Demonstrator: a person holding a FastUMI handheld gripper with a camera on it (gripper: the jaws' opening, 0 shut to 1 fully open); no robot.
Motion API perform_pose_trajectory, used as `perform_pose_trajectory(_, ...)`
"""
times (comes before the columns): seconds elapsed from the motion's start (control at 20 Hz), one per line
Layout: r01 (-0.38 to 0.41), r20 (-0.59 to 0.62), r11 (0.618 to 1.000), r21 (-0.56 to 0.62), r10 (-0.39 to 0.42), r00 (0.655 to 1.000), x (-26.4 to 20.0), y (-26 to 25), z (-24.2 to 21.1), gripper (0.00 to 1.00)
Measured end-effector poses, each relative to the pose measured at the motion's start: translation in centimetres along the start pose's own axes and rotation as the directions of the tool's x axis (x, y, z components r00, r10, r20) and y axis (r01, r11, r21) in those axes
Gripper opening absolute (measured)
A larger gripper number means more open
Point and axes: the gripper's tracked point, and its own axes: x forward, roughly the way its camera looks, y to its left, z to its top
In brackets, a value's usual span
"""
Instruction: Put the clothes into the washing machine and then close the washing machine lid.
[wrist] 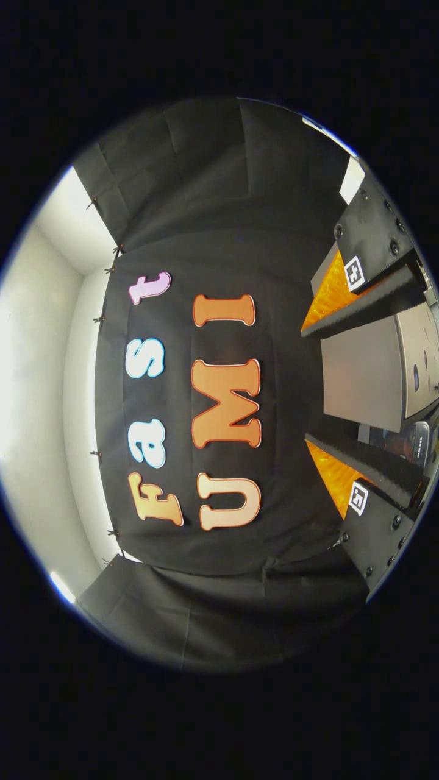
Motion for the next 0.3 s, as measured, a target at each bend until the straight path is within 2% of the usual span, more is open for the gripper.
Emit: perform_pose_trajectory(0.3,-0.037,0.01,0.999,-0.003,0.037,0.999,-1.8,-0.3,-1.3,0.98)
